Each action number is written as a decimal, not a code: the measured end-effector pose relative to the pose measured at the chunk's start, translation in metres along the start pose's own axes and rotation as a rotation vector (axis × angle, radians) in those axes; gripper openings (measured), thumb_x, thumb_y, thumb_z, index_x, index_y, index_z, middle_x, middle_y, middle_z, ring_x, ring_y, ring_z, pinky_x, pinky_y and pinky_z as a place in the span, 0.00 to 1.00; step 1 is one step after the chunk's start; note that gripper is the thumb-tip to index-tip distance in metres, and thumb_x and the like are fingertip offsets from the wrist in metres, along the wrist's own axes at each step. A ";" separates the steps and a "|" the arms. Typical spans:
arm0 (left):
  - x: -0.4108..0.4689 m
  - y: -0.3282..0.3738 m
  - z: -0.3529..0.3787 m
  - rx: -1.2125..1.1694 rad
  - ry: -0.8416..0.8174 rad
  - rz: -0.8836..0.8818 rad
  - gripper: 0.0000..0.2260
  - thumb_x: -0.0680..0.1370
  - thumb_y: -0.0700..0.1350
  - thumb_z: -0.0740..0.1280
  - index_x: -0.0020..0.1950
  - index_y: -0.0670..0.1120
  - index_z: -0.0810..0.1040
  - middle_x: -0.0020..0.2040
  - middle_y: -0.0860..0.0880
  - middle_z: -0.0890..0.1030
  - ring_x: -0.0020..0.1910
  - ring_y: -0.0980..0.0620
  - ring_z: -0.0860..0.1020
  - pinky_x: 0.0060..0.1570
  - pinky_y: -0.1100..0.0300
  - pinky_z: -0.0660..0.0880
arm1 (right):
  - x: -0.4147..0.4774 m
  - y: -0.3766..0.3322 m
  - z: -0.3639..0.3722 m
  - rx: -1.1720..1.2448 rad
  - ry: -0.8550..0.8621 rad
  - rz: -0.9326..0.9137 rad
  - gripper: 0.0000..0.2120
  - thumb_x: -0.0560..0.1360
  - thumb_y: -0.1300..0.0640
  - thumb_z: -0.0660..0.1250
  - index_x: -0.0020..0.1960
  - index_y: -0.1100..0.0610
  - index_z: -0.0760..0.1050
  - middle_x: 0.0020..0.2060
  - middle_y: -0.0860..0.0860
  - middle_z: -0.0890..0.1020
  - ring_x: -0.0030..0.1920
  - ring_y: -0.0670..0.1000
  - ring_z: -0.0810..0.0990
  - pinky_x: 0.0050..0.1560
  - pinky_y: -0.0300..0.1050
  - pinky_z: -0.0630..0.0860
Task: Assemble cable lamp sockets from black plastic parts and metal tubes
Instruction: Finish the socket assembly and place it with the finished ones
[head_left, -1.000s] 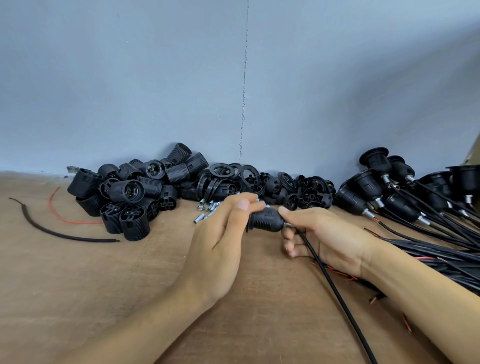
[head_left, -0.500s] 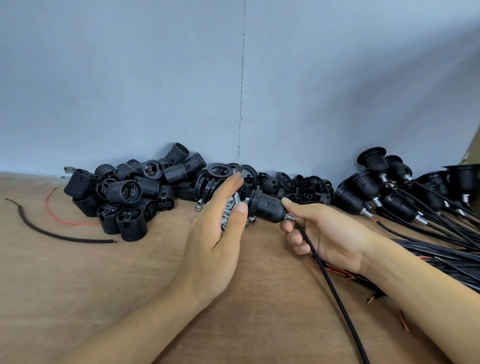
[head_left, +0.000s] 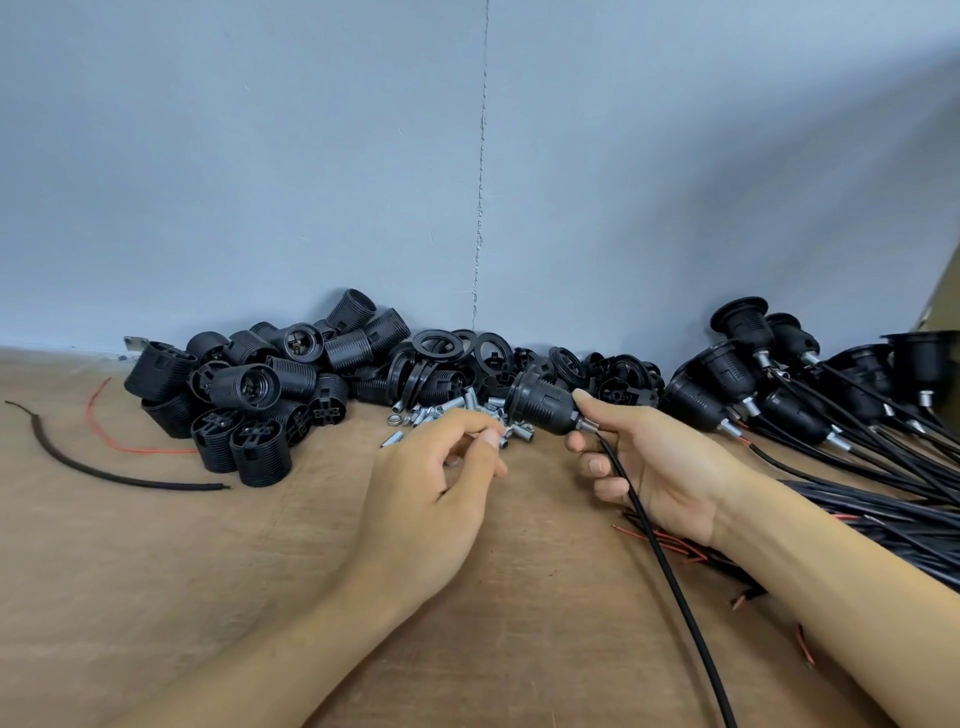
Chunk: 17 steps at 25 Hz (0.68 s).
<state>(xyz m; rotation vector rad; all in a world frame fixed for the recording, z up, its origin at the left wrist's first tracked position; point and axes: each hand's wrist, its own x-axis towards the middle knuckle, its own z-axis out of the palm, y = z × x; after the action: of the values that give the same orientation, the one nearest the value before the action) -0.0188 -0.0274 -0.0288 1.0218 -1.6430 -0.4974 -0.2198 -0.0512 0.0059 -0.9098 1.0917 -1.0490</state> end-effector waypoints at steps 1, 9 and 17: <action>0.001 -0.001 0.001 0.009 -0.017 -0.012 0.08 0.81 0.42 0.68 0.48 0.53 0.83 0.38 0.59 0.84 0.32 0.67 0.77 0.38 0.74 0.70 | 0.001 -0.001 -0.001 -0.003 0.003 -0.006 0.12 0.79 0.50 0.66 0.56 0.58 0.71 0.33 0.50 0.77 0.26 0.45 0.67 0.19 0.35 0.61; 0.002 -0.004 0.005 0.083 -0.103 -0.008 0.09 0.81 0.43 0.68 0.44 0.56 0.81 0.37 0.61 0.83 0.40 0.57 0.81 0.42 0.68 0.73 | 0.000 -0.019 -0.004 -0.449 0.211 -0.223 0.18 0.81 0.44 0.64 0.38 0.55 0.72 0.27 0.47 0.72 0.21 0.44 0.59 0.19 0.35 0.55; 0.005 -0.007 0.006 0.088 -0.131 0.003 0.09 0.81 0.43 0.68 0.45 0.57 0.81 0.37 0.60 0.83 0.40 0.58 0.81 0.40 0.70 0.73 | -0.006 -0.079 0.008 -1.414 0.206 -0.274 0.24 0.78 0.39 0.64 0.36 0.57 0.79 0.25 0.46 0.79 0.24 0.45 0.74 0.27 0.38 0.72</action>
<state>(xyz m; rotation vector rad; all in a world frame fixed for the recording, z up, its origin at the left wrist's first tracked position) -0.0223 -0.0358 -0.0331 1.0698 -1.7956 -0.5021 -0.2288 -0.0652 0.0840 -2.1230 1.9444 -0.4426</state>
